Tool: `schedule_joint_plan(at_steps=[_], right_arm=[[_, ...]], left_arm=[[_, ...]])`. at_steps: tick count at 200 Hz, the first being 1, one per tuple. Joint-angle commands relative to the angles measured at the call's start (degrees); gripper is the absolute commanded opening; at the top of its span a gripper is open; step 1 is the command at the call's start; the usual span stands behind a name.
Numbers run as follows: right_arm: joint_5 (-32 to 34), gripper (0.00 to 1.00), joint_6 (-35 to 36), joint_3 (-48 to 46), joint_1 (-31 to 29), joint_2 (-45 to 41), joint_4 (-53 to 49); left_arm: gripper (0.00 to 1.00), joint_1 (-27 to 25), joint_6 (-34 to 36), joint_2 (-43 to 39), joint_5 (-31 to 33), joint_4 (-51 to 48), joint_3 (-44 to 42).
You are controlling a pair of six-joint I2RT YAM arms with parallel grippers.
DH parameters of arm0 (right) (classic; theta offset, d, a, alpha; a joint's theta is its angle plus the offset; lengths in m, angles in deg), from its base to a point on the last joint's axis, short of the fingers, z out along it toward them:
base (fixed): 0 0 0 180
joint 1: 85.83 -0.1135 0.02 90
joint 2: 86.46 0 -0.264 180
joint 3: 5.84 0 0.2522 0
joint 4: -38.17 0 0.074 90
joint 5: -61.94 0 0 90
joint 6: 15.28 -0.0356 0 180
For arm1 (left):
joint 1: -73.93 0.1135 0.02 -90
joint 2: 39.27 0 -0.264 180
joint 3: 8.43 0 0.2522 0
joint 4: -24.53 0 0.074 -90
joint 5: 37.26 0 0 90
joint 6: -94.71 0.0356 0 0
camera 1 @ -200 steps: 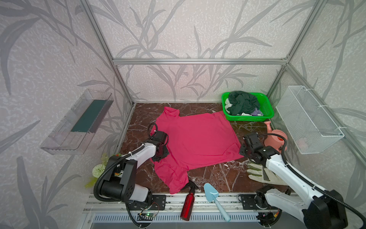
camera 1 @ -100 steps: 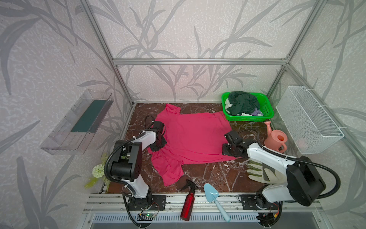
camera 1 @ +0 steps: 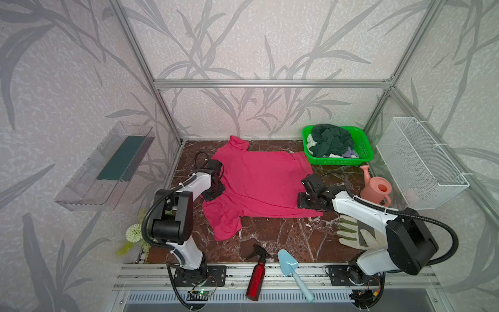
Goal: Fold and stack the t-shirts
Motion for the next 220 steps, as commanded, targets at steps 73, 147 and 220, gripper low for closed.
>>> schedule_joint_plan(at_steps=[73, 147, 220], right_arm=[[-2.69, 0.61, -0.09, 1.82, -3.18, 3.84, 1.86], [-2.08, 0.61, -0.42, -0.64, -3.19, 0.93, 2.11], [-2.32, 0.61, -0.06, -1.17, -3.16, 0.62, 2.45]], left_arm=[[0.25, -20.54, -4.65, -19.98, -6.99, -3.43, -18.96], [0.25, -23.34, 2.99, -14.97, -24.66, 4.93, -16.69], [0.26, -23.32, -9.16, -27.49, 4.12, -15.91, -18.52]])
